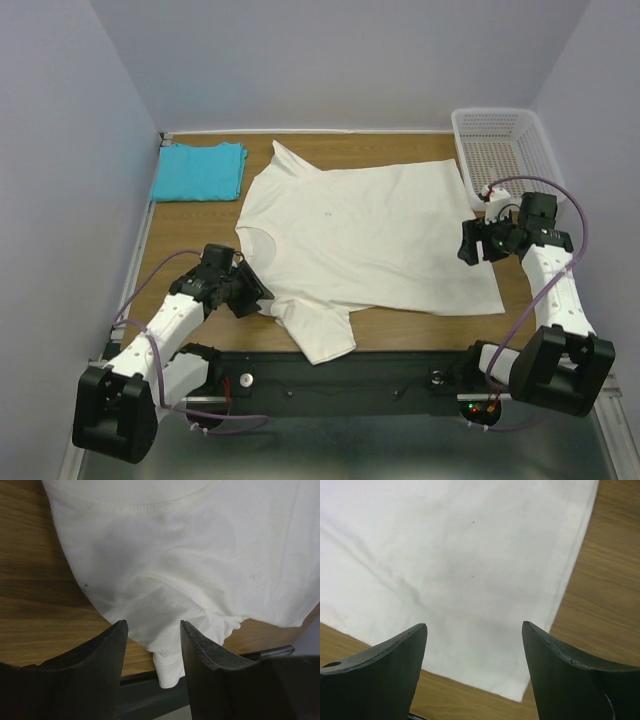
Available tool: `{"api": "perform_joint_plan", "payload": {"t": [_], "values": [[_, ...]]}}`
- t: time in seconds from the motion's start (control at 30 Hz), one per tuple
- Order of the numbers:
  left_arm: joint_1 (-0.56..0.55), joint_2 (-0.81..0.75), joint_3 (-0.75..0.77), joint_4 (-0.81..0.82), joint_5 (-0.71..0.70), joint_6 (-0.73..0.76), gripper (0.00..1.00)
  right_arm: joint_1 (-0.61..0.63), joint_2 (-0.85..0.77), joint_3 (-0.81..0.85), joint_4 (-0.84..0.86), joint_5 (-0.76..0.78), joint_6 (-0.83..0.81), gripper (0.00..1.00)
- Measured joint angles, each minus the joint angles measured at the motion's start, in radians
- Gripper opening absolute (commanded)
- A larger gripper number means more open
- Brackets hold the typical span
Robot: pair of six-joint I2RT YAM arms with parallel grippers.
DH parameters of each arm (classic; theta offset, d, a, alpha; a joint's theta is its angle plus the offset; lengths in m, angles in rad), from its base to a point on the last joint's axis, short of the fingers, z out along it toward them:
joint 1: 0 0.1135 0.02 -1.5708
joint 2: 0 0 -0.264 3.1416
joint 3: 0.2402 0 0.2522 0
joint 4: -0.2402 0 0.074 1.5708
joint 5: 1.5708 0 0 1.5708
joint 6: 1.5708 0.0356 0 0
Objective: Fold and stack the t-shirts
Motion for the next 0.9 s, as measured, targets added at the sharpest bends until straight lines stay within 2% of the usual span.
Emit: {"api": "perform_joint_plan", "payload": {"t": [0.2, 0.27, 0.3, 0.33, 0.43, 0.57, 0.67, 0.9], "values": [[-0.064, 0.061, 0.0, 0.039, -0.006, -0.066, 0.55, 0.0, 0.051, 0.0, 0.057, -0.08, 0.079, 0.83], [-0.097, 0.099, 0.0, 0.064, -0.008, -0.082, 0.44, 0.0, 0.05, 0.0, 0.071, -0.09, 0.094, 0.83], [-0.127, 0.131, 0.0, 0.076, -0.012, -0.091, 0.35, 0.0, 0.05, 0.0, 0.081, -0.096, 0.103, 0.83], [-0.143, 0.149, 0.0, 0.084, -0.013, -0.095, 0.23, 0.0, 0.05, 0.0, 0.091, -0.099, 0.112, 0.83], [-0.189, 0.215, 0.0, 0.101, -0.016, -0.104, 0.02, 0.0, 0.048, 0.0, 0.11, -0.107, 0.132, 0.83], [-0.209, 0.243, 0.005, 0.081, -0.012, -0.095, 0.0, 0.0, 0.046, 0.0, 0.134, -0.122, 0.157, 0.83], [-0.209, 0.212, 0.031, 0.002, -0.034, -0.077, 0.0, 0.0, 0.046, 0.0, 0.146, -0.128, 0.166, 0.83], [-0.228, -0.034, 0.15, -0.244, -0.055, -0.087, 0.0, 0.0, 0.046, 0.03, 0.169, -0.133, 0.169, 0.84]]}}
